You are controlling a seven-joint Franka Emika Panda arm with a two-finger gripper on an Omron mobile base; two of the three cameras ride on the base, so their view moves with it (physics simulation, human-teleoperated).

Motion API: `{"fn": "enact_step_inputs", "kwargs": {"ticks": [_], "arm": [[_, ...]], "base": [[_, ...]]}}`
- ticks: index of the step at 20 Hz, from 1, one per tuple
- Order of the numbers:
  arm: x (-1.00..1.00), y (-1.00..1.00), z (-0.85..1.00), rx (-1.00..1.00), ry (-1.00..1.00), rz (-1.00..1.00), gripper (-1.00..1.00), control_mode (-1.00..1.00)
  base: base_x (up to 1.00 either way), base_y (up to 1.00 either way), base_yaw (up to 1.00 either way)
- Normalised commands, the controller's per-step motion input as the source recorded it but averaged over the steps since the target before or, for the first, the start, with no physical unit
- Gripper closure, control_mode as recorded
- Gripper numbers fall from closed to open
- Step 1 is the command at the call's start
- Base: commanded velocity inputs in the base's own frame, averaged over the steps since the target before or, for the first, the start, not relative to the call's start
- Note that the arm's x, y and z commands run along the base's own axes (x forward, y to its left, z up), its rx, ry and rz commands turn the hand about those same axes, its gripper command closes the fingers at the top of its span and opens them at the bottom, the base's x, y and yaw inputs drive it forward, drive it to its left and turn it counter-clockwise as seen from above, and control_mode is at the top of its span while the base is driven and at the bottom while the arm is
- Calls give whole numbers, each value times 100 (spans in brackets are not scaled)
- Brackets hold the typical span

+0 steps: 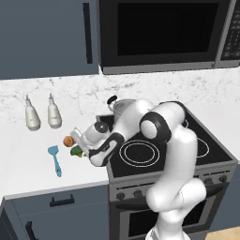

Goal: Put the broccoli and onion in the pot. Retrieve the spatula and lightly stir the vegetables in the pot.

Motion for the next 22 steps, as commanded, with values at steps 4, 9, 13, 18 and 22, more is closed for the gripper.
{"fn": "enact_step_inputs", "kwargs": {"ticks": [4, 9, 13, 18, 22], "arm": [[18, 9, -17, 6, 0, 0, -100, -100], [7, 6, -11, 1, 0, -1, 100, -100], [-3, -25, 9, 0, 0, -7, 100, -100], [-26, -85, 62, 1, -1, -8, 100, -100], [-25, -86, 98, 2, 0, -3, 100, -100]], "base": [[0, 0, 0], [0, 0, 0], [0, 0, 0], [0, 0, 0], [0, 0, 0]]}}
